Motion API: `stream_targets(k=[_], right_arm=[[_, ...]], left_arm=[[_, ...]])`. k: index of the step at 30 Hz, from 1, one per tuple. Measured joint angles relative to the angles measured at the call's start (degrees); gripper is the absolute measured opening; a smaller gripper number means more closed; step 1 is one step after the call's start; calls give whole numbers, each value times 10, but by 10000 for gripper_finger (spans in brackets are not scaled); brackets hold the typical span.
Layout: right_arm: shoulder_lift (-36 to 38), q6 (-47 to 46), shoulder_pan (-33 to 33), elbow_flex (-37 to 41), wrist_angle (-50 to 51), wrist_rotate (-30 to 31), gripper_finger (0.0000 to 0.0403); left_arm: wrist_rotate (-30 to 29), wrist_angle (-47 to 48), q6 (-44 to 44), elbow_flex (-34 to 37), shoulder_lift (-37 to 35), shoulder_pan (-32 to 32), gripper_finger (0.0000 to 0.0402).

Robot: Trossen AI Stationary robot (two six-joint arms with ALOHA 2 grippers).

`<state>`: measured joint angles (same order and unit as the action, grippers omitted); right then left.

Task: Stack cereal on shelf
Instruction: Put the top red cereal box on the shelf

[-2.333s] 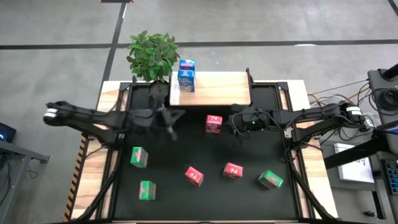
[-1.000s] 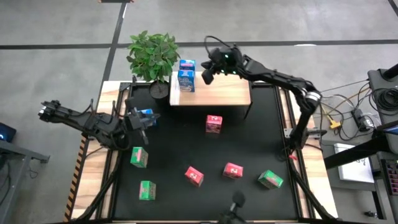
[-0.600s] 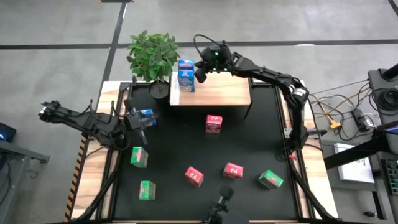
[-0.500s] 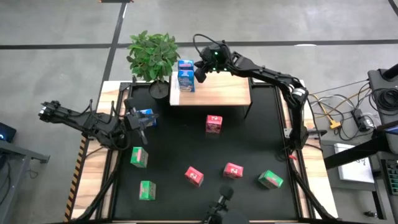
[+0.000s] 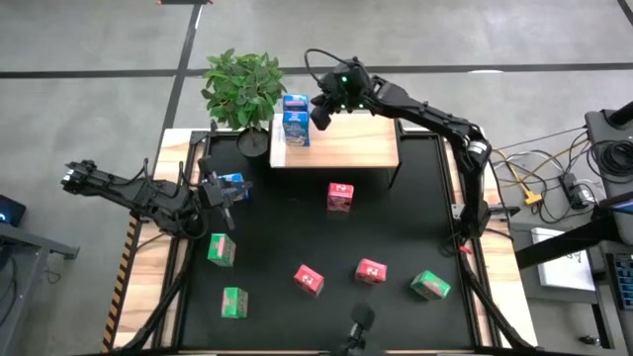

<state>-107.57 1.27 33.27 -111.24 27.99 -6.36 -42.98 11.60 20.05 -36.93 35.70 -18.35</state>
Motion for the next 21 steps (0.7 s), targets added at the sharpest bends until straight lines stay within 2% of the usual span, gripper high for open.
stream_targets(k=[7, 12, 14, 18, 21], right_arm=[[34, 29, -88, -55, 174, -1, 9], [65, 71, -177, -51, 345, -1, 9], [75, 56, -211, -32, 392, -1, 9], [96, 5, -272, 43, 392, 5, 9], [116, -30, -309, 113, 353, 42, 9]], left_arm=[[0, 0, 0, 0, 0, 0, 0], [0, 0, -5, 0, 4, 0, 0], [1, 0, -5, 0, 5, 0, 0], [1, 0, -5, 0, 7, 0, 0], [1, 0, -4, 0, 7, 0, 0]])
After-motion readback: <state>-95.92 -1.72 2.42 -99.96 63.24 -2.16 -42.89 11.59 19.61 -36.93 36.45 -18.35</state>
